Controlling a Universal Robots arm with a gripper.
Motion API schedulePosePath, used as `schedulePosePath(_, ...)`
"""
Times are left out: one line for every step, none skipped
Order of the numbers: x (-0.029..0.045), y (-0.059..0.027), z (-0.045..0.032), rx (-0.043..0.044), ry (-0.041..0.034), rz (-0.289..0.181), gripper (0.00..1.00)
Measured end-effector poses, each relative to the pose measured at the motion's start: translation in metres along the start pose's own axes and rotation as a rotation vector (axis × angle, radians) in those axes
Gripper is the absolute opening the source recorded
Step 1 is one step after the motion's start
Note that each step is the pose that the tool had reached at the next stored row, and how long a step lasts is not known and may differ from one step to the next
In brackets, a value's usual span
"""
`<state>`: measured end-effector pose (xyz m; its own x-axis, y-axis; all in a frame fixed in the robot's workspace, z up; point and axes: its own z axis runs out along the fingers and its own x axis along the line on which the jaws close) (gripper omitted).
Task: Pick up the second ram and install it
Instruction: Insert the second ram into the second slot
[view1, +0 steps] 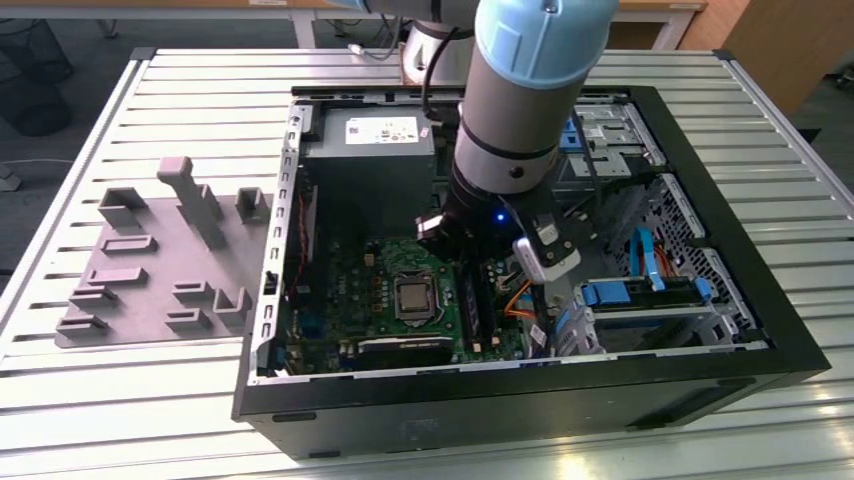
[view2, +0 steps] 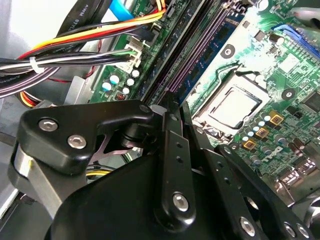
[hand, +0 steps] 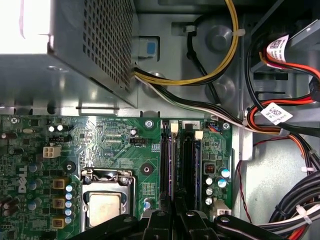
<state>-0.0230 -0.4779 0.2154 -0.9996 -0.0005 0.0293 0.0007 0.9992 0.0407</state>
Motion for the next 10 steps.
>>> schedulePosePath(0.0, -0.0002, 0.0003, 0.0004, 0.0, 0.0, 0.14)
schedulePosePath(0.0, -0.0004, 0.0004, 0.0008, 0.0, 0.0, 0.14)
schedulePosePath(0.0, -0.0009, 0.0005, 0.0013, 0.0, 0.0, 0.14)
schedulePosePath(-0.0001, -0.0013, 0.0006, 0.0016, 0.0, 0.0, 0.14)
schedulePosePath(-0.0001, -0.0017, 0.0007, 0.0018, 0.0, 0.0, 0.14)
schedulePosePath(-0.0001, -0.0023, 0.0008, 0.0019, -0.0001, 0.0, 0.14)
schedulePosePath(0.0, -0.0027, 0.0009, 0.0022, 0.0, 0.0, 0.14)
schedulePosePath(0.0, -0.0031, 0.0011, 0.0022, -0.0001, 0.0, 0.14)
schedulePosePath(-0.0001, -0.0033, 0.0014, 0.002, -0.0001, 0.0, 0.14)
schedulePosePath(-0.0002, -0.0035, 0.0016, 0.0022, 0.0, 0.0, 0.14)
